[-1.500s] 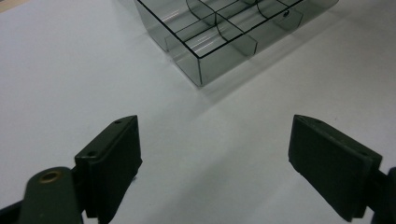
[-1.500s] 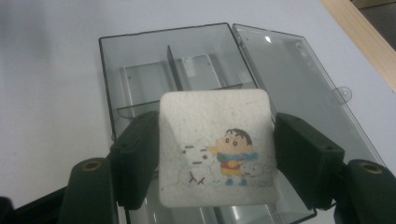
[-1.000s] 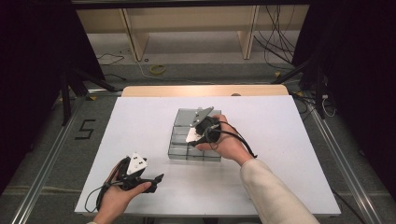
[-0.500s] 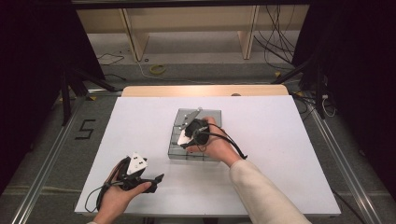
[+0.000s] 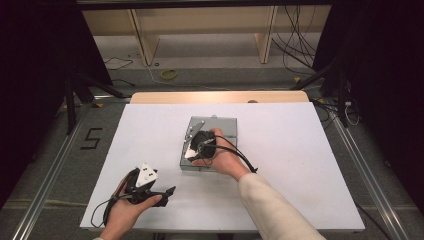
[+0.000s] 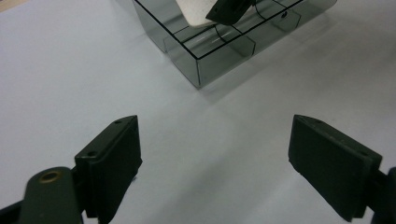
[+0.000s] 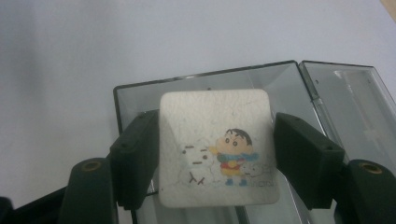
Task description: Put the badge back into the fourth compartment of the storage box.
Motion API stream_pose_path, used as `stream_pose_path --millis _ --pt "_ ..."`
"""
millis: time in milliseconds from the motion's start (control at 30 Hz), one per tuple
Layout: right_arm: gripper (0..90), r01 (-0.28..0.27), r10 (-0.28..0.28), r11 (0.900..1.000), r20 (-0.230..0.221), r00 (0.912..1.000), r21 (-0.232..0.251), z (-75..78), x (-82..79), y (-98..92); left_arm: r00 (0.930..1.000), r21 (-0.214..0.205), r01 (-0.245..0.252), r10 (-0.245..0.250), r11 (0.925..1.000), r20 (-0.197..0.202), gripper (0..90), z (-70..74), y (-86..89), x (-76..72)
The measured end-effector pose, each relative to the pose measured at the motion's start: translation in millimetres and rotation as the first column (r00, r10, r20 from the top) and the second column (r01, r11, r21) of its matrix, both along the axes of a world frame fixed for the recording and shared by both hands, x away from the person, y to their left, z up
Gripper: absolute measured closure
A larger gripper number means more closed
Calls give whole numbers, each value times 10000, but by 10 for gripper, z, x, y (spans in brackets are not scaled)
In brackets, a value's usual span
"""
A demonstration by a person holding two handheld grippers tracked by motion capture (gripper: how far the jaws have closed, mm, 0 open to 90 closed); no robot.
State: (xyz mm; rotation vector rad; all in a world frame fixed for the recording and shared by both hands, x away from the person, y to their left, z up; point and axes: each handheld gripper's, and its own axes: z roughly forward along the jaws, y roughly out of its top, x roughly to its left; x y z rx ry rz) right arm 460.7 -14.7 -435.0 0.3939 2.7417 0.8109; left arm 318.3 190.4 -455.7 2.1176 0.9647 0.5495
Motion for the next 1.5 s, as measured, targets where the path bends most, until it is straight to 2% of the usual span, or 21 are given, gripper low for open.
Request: stream_pose_path --millis 167,300,400,467,567,767,933,1133,1233,1300,1333,1367,1500 --pt "338 142 -144 9998 -100 9998 -122 -32 -9 47 10000 0 17 -17 10000 -10 164 -3 0 1" --pt "335 161 -161 9999 -178 9997 -10 -53 0 70 10000 -6 18 -18 10000 4 164 0 -1 0" --pt "310 248 -244 9994 -190 9995 232 -57 -3 78 10000 -4 24 -24 10000 -6 164 -1 -1 0" --pt "293 311 -286 9979 -439 9986 570 -46 -2 71 10000 -8 24 -24 10000 -5 165 -1 -2 0" --pt "288 378 -334 9955 -508 9981 871 -26 14 45 10000 -8 36 -36 10000 -14 165 0 -3 -1" --pt "272 749 -685 9914 -626 9957 1068 4 34 -42 10000 -3 23 -23 10000 -11 165 0 -2 0" --pt "249 1059 -965 9847 -731 9927 1386 31 32 -181 10000 -7 37 -37 10000 -27 165 1 -4 -2" --pt "231 1291 -1175 9767 -761 9902 1715 85 9 -443 10000 5 8 -8 10000 -22 165 -1 -1 -1" --pt "221 1679 -1526 9682 -940 9838 1855 113 -18 -595 10000 15 0 0 10000 -26 165 -3 1 2" --pt "214 1680 -1551 9660 -797 9847 1963 120 -14 -709 10000 3 0 0 10000 -49 165 -7 -6 2" --pt "212 1877 -1733 9617 -876 9810 1997 126 -22 -757 10000 23 9 -8 10000 -46 165 -7 -7 2" --pt "211 1838 -1704 9618 -818 9820 2027 126 -17 -809 10000 17 6 -6 10000 -31 165 -7 -9 1" --pt "200 2113 -1961 9536 -900 9764 2143 134 -28 -980 10000 26 0 0 10000 -50 165 -6 -7 1"
